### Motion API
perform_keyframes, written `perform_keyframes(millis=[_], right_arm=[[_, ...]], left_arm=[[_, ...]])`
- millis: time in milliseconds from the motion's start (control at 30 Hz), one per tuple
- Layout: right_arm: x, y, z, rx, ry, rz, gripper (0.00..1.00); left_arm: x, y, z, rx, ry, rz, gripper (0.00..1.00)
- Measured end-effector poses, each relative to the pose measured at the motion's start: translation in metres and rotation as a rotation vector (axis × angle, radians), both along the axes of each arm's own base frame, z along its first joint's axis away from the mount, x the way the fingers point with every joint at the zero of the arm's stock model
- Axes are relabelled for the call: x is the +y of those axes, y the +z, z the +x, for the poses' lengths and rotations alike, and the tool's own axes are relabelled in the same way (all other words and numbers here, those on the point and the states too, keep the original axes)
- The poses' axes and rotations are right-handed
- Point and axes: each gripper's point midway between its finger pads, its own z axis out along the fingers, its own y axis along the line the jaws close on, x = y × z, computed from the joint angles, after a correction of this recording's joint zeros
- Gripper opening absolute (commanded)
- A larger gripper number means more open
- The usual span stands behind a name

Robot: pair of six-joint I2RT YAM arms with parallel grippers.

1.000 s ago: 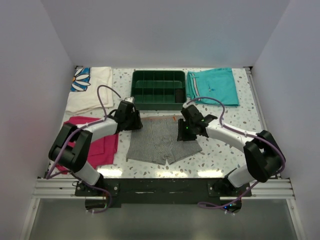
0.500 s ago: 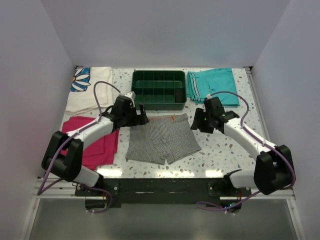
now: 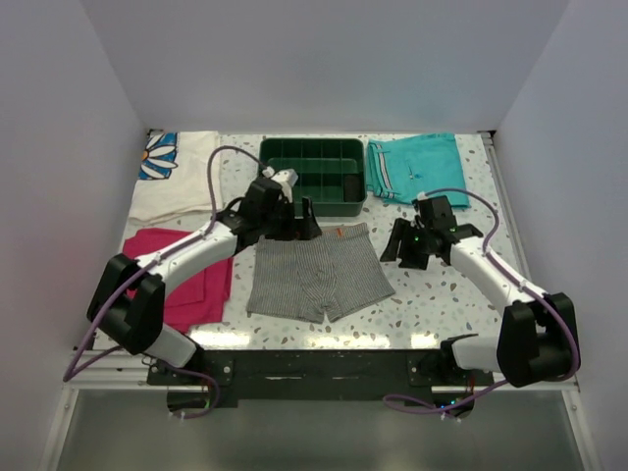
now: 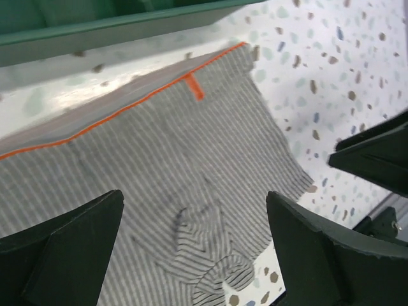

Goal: Roll the underwear
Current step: Fold the underwear at the center of the board.

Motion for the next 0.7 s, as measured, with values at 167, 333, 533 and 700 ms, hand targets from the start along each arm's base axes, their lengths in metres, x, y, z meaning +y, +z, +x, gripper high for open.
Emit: perform_keyframes(millis=[167, 333, 533, 700], right_arm=[[0.019, -0.009, -0.007, 0.006, 0.046, 0.111, 0.32], [0.028, -0.028, -0.019, 0.059, 0.053, 0.175, 0.27], [0.035, -0.037, -0.017, 0.071, 0.057, 0.215, 0.21], [0.038, -0.044, -0.01, 0.069, 0.053, 0.226, 0.2]], left_arm=[[-0.052, 0.009, 0.001, 0.002, -0.125, -0.047, 1.0], [-0.083, -0.007, 0.006, 0.047, -0.204, -0.077, 1.0], [-0.109, -0.045, 0.006, 0.132, -0.284, -0.091, 0.99], [-0.125, -0.054, 0.008, 0.144, -0.331, -0.123, 0.99]])
